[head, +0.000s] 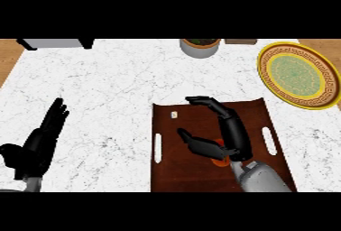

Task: Pick the tomato from the tray and place it in the plate

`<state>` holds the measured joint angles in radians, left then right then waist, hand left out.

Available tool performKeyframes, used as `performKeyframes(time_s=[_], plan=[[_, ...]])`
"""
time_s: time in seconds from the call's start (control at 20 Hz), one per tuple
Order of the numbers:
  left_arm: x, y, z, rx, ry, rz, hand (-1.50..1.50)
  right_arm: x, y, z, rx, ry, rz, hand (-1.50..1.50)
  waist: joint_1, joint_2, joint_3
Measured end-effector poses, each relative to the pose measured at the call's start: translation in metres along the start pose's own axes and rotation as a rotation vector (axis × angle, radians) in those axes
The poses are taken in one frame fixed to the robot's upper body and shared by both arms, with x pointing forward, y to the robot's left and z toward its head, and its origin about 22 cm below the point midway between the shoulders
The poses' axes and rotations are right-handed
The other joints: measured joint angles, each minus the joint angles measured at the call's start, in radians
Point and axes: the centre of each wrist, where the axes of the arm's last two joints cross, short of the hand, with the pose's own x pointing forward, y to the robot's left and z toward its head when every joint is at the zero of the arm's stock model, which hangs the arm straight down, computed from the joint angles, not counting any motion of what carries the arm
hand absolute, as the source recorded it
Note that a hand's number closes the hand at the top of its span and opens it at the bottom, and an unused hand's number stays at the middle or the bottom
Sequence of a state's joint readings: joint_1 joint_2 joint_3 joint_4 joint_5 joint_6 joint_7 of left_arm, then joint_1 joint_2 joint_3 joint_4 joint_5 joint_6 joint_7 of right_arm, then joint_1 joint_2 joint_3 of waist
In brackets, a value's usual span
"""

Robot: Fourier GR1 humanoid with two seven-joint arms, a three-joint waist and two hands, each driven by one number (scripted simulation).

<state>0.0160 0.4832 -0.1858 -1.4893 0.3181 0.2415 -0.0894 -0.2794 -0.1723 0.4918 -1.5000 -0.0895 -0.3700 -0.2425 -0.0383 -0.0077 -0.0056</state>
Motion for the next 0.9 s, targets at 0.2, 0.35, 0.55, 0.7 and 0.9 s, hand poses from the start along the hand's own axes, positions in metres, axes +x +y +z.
performKeyframes(time_s=[0.2, 0.35, 0.55, 0.7, 0.9], plan=[[-0.007, -0.003, -0.007, -0.042, -0.006, 0.000, 0.00, -0.020, 0.017, 0.052, -0.048, -0.104, 0.041, -1.50, 0.011, 0.005, 0.004], [-0.015, 0.000, -0.008, -0.059, -0.007, 0.001, 0.00, -0.027, 0.017, 0.086, -0.097, -0.147, 0.107, -1.50, 0.018, 0.006, 0.005], [-0.023, -0.008, -0.015, -0.074, -0.005, 0.003, 0.00, -0.024, 0.001, 0.123, -0.166, -0.161, 0.189, -1.50, 0.020, 0.006, 0.005], [-0.028, -0.008, -0.015, -0.070, -0.008, 0.002, 0.00, -0.015, -0.017, 0.138, -0.177, -0.120, 0.292, -1.50, 0.023, 0.006, 0.004], [-0.024, -0.012, -0.019, -0.077, -0.009, 0.000, 0.00, -0.009, -0.041, 0.152, -0.123, -0.010, 0.441, -1.50, 0.026, 0.006, 0.003]])
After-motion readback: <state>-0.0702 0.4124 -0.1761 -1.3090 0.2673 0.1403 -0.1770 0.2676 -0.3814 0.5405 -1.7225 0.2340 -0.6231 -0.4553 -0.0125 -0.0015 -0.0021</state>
